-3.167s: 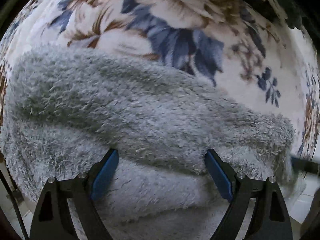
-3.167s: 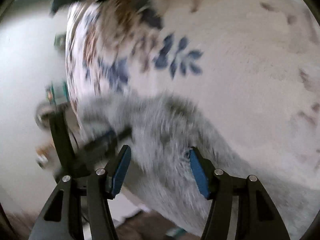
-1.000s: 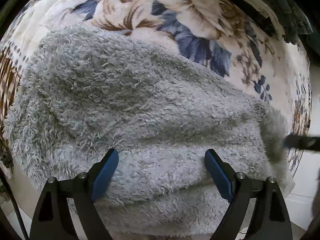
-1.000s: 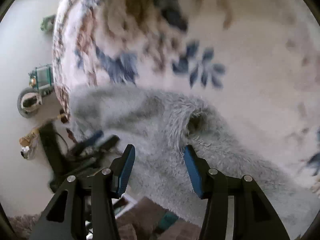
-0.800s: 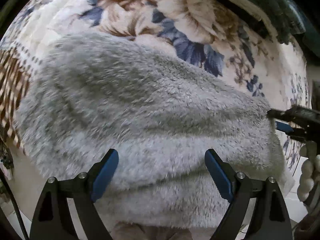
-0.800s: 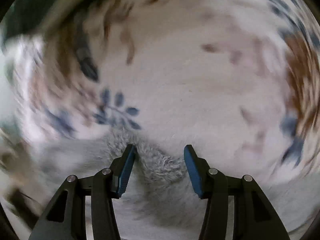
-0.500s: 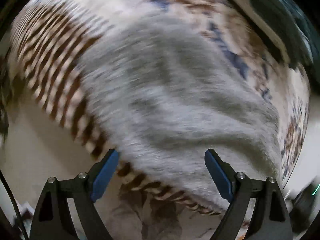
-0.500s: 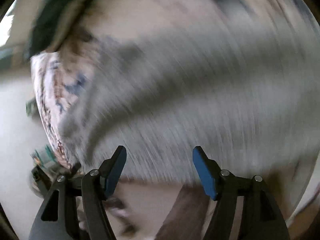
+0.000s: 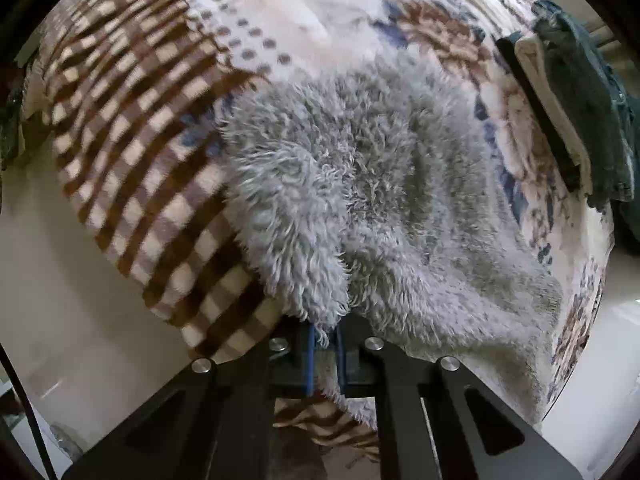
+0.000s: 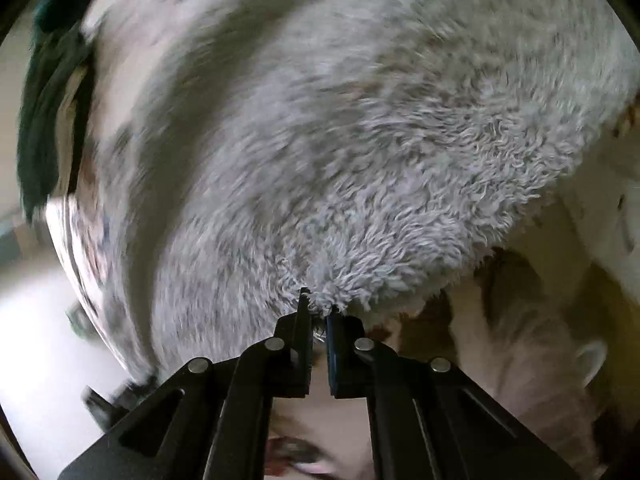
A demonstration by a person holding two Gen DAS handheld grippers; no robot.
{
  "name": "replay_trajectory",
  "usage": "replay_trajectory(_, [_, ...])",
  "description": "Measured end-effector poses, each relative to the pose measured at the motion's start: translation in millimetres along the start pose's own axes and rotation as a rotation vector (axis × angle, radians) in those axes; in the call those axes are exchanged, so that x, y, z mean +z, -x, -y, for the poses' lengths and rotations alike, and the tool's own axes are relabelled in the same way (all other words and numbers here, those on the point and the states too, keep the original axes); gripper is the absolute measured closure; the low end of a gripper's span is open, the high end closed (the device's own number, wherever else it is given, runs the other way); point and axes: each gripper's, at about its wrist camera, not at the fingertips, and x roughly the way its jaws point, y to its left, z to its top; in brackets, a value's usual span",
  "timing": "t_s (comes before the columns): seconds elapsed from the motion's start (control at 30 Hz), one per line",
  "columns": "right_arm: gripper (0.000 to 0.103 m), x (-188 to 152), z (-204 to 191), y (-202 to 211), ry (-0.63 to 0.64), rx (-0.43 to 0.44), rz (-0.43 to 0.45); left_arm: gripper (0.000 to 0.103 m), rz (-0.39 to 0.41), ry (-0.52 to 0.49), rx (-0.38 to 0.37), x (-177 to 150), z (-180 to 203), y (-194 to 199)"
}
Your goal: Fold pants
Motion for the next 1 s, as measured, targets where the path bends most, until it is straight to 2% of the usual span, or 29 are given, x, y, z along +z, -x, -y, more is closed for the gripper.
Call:
replay_trajectory(0.1, [0.097, -22, -1, -7, 0.023, -0.028, -0.028, 0.097, 0.008, -0.046, 0.029, 0, -2, 6])
replay_trajectory(0.13, [0.097, -27, 2, -17, 0.025, -0.03, -0.046, 0.097, -0.003, -0.085, 0.064, 0, -2, 2])
replay_trajectory(0.23, [0.092, -13, 3, -42, 0.014, -0.01, -0.103, 0.093, -0.031, -0.121, 0.08, 2, -1, -3])
replay_trajectory(0.3, [0.069, -6, 5, -47, -0.007, 0.057, -0.14, 0.088, -0.023, -0.218, 0.138, -7, 23, 5])
replay_trajectory(0.33, [0.04, -6, 7, -43, -0.005, 0.091, -0.135, 0.077, -0.006, -0.281, 0.156, -15, 39, 11])
replay_trajectory(0.37, [0.025, -8, 8, -33, 0.01, 0.132, -0.105, 0.061, 0.006, -0.335, 0.172, -22, 54, 14])
replay_trajectory(0.4, [0.024, -12, 12, -21, 0.027, 0.172, -0.071, 0.049, 0.015, -0.415, 0.185, -36, 74, 18])
replay_trajectory(0.43, [0.024, -13, 19, -12, 0.035, 0.185, -0.056, 0.025, 0.014, -0.471, 0.19, -49, 92, 19])
replay_trajectory(0.47, [0.024, -16, 30, 2, 0.043, 0.194, -0.03, 0.014, 0.012, -0.511, 0.188, -60, 104, 19])
replay_trajectory(0.53, [0.024, -5, 52, 22, 0.02, 0.19, 0.016, 0.013, 0.015, -0.61, 0.175, -92, 140, 14])
replay_trajectory(0.57, [0.024, -2, 76, 41, -0.03, 0.18, 0.079, 0.013, 0.003, -0.652, 0.162, -107, 156, 8])
replay_trajectory(0.6, [0.024, 4, 82, 52, -0.059, 0.179, 0.114, 0.013, -0.01, -0.673, 0.154, -116, 165, 5])
replay_trajectory(0.7, [0.024, 24, 158, 108, -0.208, 0.16, 0.326, 0.013, -0.085, -0.718, 0.089, -155, 216, -27])
replay_trajectory(0.77, [0.024, 41, 204, 135, -0.285, 0.164, 0.417, 0.013, -0.123, -0.757, 0.095, -179, 241, -46])
replay_trajectory(0.83, [0.024, 64, 244, 153, -0.347, 0.187, 0.47, 0.013, -0.16, -0.82, 0.114, -207, 272, -73])
replay_trajectory(0.9, [0.024, 82, 278, 155, -0.394, 0.246, 0.487, 0.013, -0.176, -0.873, 0.139, -229, 295, -98])
replay_trajectory(0.93, [0.024, 90, 292, 149, -0.415, 0.302, 0.484, 0.013, -0.176, -0.896, 0.173, -235, 302, -109])
replay_trajectory(1.0, [0.024, 98, 310, 139, -0.431, 0.32, 0.475, 0.012, -0.171, -0.924, 0.24, -241, 310, -131])
